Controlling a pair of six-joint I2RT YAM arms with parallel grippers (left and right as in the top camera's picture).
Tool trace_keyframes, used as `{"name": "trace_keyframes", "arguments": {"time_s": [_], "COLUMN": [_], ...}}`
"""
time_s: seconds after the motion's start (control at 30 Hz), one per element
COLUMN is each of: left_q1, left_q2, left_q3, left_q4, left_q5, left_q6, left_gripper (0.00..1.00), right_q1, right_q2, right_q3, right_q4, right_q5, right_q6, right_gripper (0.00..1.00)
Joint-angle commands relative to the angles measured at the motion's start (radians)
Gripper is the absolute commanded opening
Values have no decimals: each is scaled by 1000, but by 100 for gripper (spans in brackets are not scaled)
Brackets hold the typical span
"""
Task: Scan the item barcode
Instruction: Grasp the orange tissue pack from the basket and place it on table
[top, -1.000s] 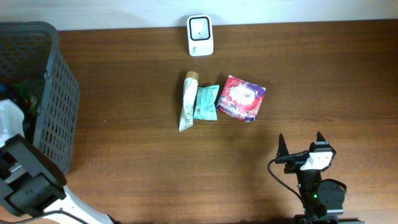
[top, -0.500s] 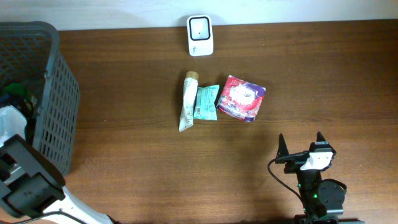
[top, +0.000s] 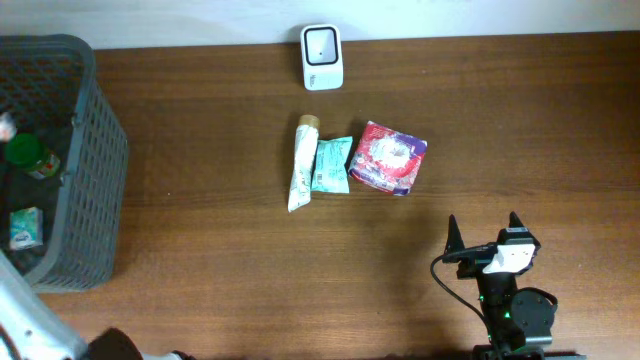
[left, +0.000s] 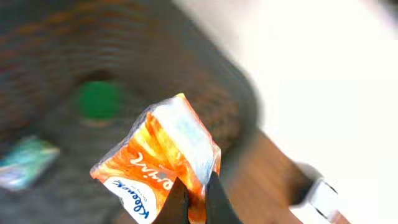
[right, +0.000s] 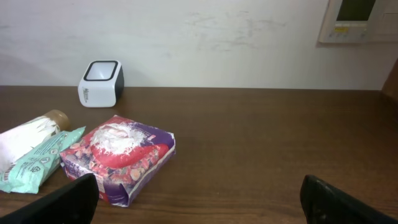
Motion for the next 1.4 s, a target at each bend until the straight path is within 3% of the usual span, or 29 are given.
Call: {"name": "trace_keyframes", "arguments": {"time_s": [0.0,0.17,0.3,0.4,0.57,0.63,0.67,0.7,0.73,0.83,0.93,0.97,1.03,1.13,1.23,1.3,1.37], "left_q1": [-176,-585,-788,-882,-899,-901,-901,-901,-900,-837,-646,-560,-340,-140,-32,-11,-8], "left_q2": [-30,-13,95,258,563,615,619,618,616,612,611,576,498,483,483,483,483], "left_q3": [10,1,-69,-145,-145,-145,-145,-118,-73,371,1041,1105,1091,1046,626,332,125], "left_q4": [2,0,-84,-83,-73,-91,-89,-103,-137,-392,-565,-574,-595,-595,-579,-470,-373], "left_q5": [130,-99,-137,-210,-377,-302,-251,-214,-209,-210,-211,-220,-262,-272,-407,-556,-624], "left_q6": [202,364,364,363,325,325,326,326,326,325,258,226,197,172,206,207,284], "left_gripper": [0,0,0,0,0,15,33,40,65,89,93,95,97,94,88,89,89], "right_q1": [7,7,7,7,7,7,7,7,7,7,7,7,7,7,7,7,7], "right_q2": [-6,-6,-6,-6,-6,-6,-6,-6,-6,-6,-6,-6,-6,-6,-6,-6,-6], "right_q3": [-9,-9,-9,-9,-9,-9,-9,-9,-9,-9,-9,-9,-9,-9,-9,-9,-9], "right_q4": [-1,-1,-1,-1,-1,-1,-1,-1,-1,-1,-1,-1,-1,-2,-1,-1,-1], "right_q5": [9,9,9,9,9,9,9,9,9,9,9,9,9,9,9,9,9], "right_q6": [7,7,7,7,7,7,7,7,7,7,7,7,7,7,7,7,7], "right_gripper": [99,99,99,99,99,99,99,99,99,99,99,99,99,99,98,99,99]}}
